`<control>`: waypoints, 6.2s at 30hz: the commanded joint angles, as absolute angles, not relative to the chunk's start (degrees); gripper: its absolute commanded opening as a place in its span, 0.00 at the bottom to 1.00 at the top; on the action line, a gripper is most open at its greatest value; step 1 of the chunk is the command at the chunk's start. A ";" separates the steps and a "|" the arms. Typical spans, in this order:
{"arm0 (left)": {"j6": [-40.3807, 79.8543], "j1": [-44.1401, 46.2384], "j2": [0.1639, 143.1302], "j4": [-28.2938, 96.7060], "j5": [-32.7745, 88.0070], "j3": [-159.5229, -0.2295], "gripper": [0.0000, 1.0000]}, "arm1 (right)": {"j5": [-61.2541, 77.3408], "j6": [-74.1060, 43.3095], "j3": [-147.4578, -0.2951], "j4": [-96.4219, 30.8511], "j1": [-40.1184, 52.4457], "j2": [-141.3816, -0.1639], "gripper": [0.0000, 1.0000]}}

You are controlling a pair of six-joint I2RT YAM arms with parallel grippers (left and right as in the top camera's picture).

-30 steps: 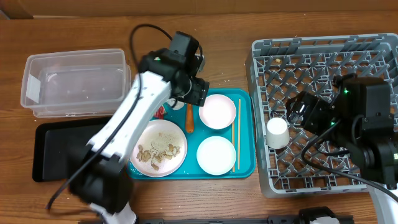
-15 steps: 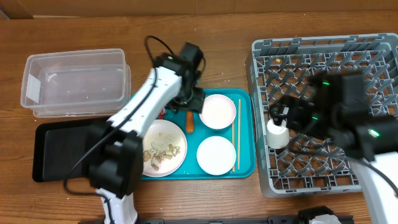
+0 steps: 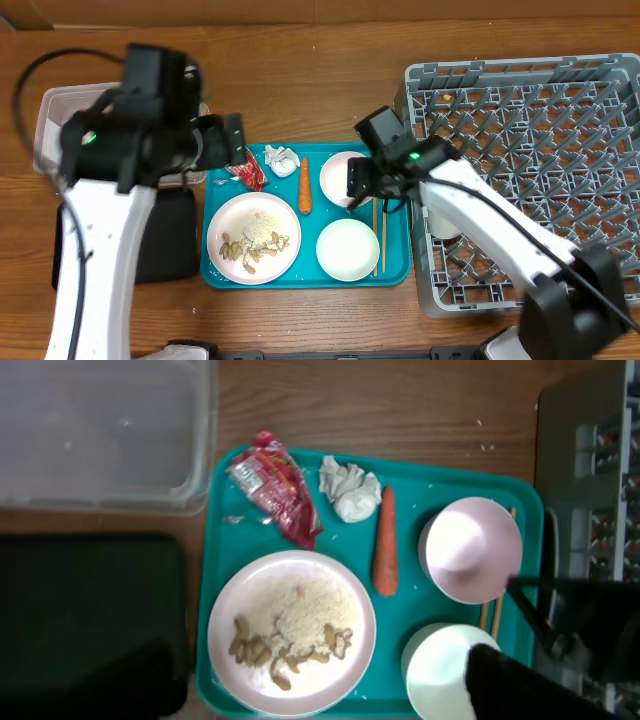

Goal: Sort waste into correct bins and load items into the dishwasher
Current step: 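Grasp the upper white bowl on the tray with the right gripper, then set the white bowl tilted into the back of the dish rack, then grasp the lower white bowl on the tray with the right gripper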

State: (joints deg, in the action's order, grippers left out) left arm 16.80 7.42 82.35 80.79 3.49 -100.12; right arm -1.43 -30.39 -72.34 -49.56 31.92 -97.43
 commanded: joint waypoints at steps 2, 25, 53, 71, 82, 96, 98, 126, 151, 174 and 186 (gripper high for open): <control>17.15 5.78 79.22 83.22 2.52 -100.77 1.00 | -5.13 -33.10 -72.05 -46.52 30.59 -102.61 0.74; 17.15 5.78 78.74 85.67 2.35 -100.44 1.00 | -5.10 -35.86 -69.19 -39.05 29.82 -107.48 0.14; 17.17 5.78 78.74 85.14 2.35 -100.44 1.00 | -63.53 -40.75 -81.14 -73.01 25.74 -79.64 0.04; 17.17 5.78 78.74 85.14 2.35 -100.44 1.00 | -74.52 -27.59 -79.88 -66.24 12.23 -99.68 0.04; 17.17 5.78 78.74 85.14 2.35 -100.44 1.00 | -74.94 -26.04 -79.88 -61.98 11.16 -106.30 0.04; 17.17 5.78 78.74 85.12 2.35 -100.44 1.00 | -76.86 -23.77 -79.88 -61.95 11.16 -107.09 0.04; 17.17 5.78 78.74 85.12 2.35 -100.44 1.00 | -76.73 -23.77 -79.88 -61.76 11.18 -107.09 0.04; 17.17 5.80 78.74 85.12 2.37 -100.44 1.00 | -74.41 -23.57 -78.70 -61.63 12.36 -109.34 0.07; 17.17 5.80 78.74 85.14 2.35 -100.44 1.00 | -43.35 -23.97 -85.60 -71.05 25.82 -98.85 0.77; 17.17 5.80 78.74 85.14 2.35 -100.44 1.00 | 6.00 -14.66 -66.92 -60.12 36.53 -89.82 0.58; 17.17 5.80 78.74 85.14 2.35 -100.44 1.00 | 3.44 -14.55 -51.11 -42.65 36.91 -89.82 0.54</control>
State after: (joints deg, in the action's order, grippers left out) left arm 16.82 6.11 79.07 85.34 2.72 -100.12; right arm 3.42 -14.68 -52.07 -43.68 36.64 -90.32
